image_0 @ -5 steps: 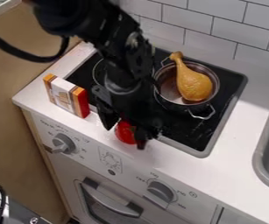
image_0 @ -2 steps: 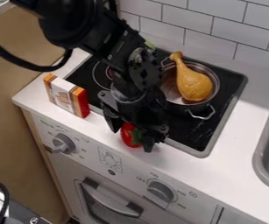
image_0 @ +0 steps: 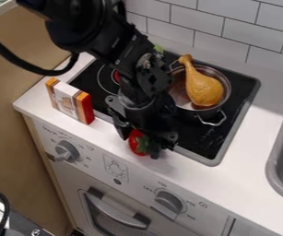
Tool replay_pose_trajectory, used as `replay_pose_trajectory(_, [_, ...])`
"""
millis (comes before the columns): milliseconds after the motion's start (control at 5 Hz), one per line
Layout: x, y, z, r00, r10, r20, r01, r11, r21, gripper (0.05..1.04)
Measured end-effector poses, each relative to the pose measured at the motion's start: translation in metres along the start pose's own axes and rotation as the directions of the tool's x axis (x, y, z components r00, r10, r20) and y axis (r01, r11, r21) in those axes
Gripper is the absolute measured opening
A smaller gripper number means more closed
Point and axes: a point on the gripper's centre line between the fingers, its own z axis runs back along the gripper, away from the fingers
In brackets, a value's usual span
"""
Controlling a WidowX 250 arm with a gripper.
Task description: Move the red berry to the left burner.
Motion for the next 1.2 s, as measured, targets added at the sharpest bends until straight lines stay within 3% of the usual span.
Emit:
replay_pose_trajectory(600, [0.016, 0.003, 0.005, 0.999, 0.017, -0.03, -0.018, 1.0, -0.019, 0.778])
replay_pose_trajectory(1200, [0.06, 0.041, 0.04, 0.991, -0.037, -0.128, 0.034, 0.999, -0.026, 0.778])
